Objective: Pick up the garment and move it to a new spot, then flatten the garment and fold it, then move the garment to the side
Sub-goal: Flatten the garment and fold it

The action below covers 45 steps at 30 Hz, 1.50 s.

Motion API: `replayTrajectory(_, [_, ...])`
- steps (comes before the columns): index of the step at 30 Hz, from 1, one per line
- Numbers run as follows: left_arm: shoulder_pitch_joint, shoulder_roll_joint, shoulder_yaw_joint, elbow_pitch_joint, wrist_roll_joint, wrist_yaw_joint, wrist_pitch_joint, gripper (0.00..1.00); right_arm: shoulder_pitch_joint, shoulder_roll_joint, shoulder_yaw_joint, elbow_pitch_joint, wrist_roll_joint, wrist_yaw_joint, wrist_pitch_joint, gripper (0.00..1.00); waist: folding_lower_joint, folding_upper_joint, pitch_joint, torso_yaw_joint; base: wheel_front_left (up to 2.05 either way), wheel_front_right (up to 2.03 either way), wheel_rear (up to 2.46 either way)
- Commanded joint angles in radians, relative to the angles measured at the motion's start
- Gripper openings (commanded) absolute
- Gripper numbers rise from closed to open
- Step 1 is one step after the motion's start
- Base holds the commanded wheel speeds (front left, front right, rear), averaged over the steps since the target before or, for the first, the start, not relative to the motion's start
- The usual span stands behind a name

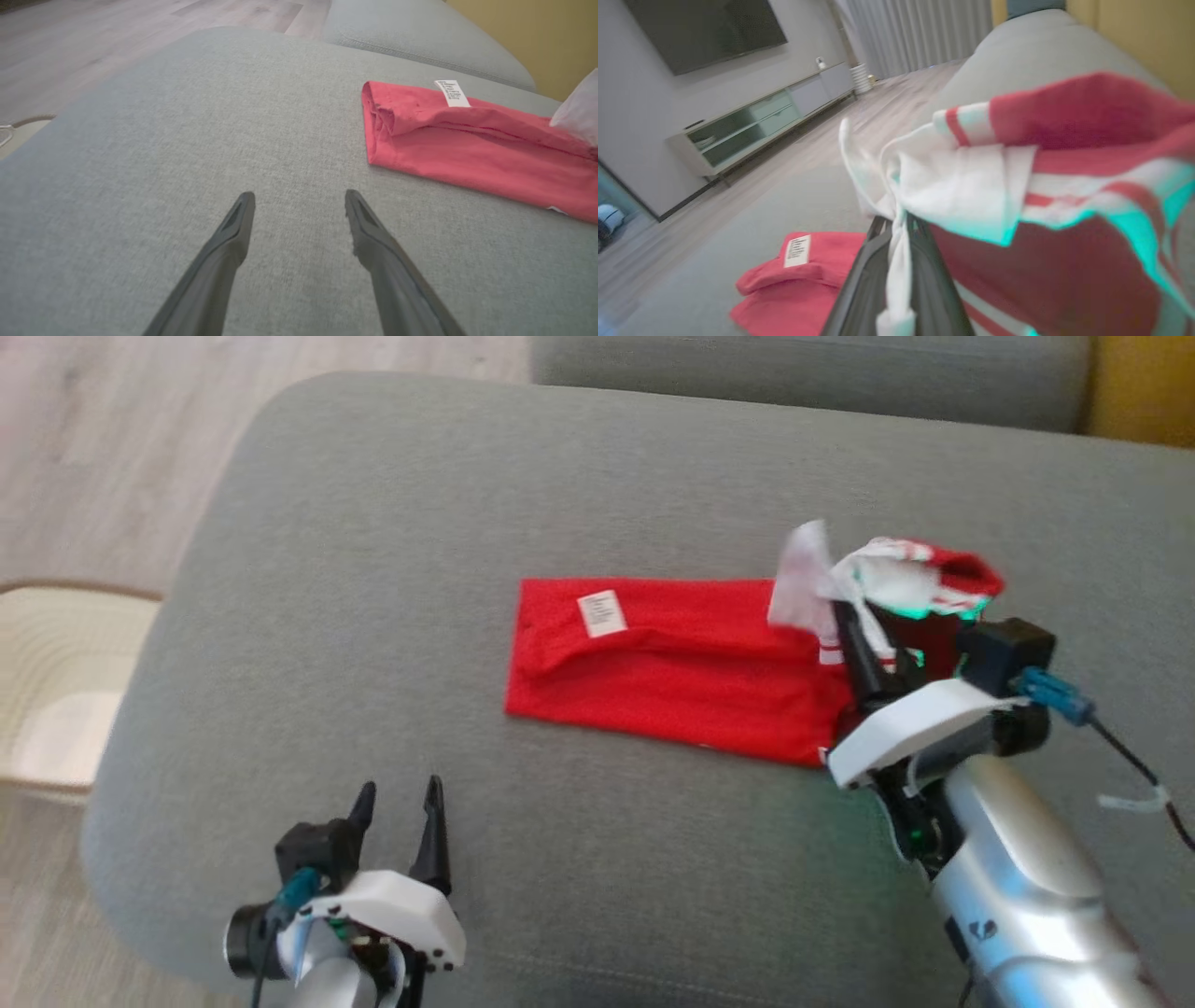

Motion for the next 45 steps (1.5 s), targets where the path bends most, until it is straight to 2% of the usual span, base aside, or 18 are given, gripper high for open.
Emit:
replayTrajectory(1, [-0.026,0.011,0.012,-0.025,-0.008,0.004,-0.012,1.00,-0.018,0.009,0.043,-0.048,0.008,-0.001,0.011,0.00,0.0000,-0.0001,-0.002,0.070,0.00,0.00,0.00])
replayTrajectory(11, [-0.001,0.011,-0.025,-0.023,-0.041,0.019,-0.012,1.00,-0.082,0.027,0.127,0.016,-0.006,-0.001,0.063,0.00,0.0000,-0.0001,0.022,0.285,0.00,0.00,0.00])
replayTrajectory(17, [0.011,0.011,-0.038,-0.022,-0.054,0.025,-0.012,1.00,-0.139,0.049,0.156,0.103,-0.007,-0.001,0.075,0.02,0.0000,-0.0001,0.030,0.349,0.00,0.00,0.00])
replayTrajectory(18, [0.012,0.011,-0.041,-0.023,-0.057,0.026,-0.012,1.00,-0.150,0.055,0.162,0.118,-0.006,-0.001,0.073,0.60,0.0000,-0.0001,0.032,0.355,0.00,0.00,0.00])
replayTrajectory(19, [0.012,0.011,-0.042,-0.025,-0.059,0.029,-0.012,1.00,-0.161,0.060,0.167,0.129,-0.002,-0.001,0.068,1.00,0.0000,-0.0001,0.033,0.357,0.00,0.00,0.00])
replayTrajectory(24, [0.013,0.011,-0.042,-0.033,-0.062,0.039,-0.012,1.00,-0.192,0.074,0.163,0.172,0.011,-0.001,0.001,1.00,0.0000,-0.0001,0.029,0.346,0.00,0.00,0.00])
replayTrajectory(30, [0.004,0.011,-0.013,-0.064,-0.041,0.049,-0.012,1.00,-0.189,0.061,0.077,0.193,-0.012,-0.001,-0.063,1.00,0.0000,-0.0001,0.024,0.262,0.00,0.00,0.00])
replayTrajectory(33, [-0.006,0.011,0.002,-0.093,-0.024,0.053,-0.012,1.00,-0.169,0.040,-0.002,0.186,-0.050,-0.001,-0.070,1.00,0.0000,-0.0001,0.024,0.214,0.00,0.00,0.00])
replayTrajectory(37, [-0.018,0.011,0.012,-0.129,-0.001,0.056,-0.012,1.00,-0.106,0.025,-0.158,0.121,-0.128,-0.001,-0.072,1.00,0.0000,-0.0001,0.024,0.159,0.00,0.00,0.00])
replayTrajectory(45, [-0.021,0.011,0.033,-0.169,0.058,0.053,-0.012,1.00,0.064,0.068,-0.402,-0.003,-0.280,-0.001,-0.072,1.00,0.0000,-0.0001,0.008,0.059,0.00,0.00,0.00])
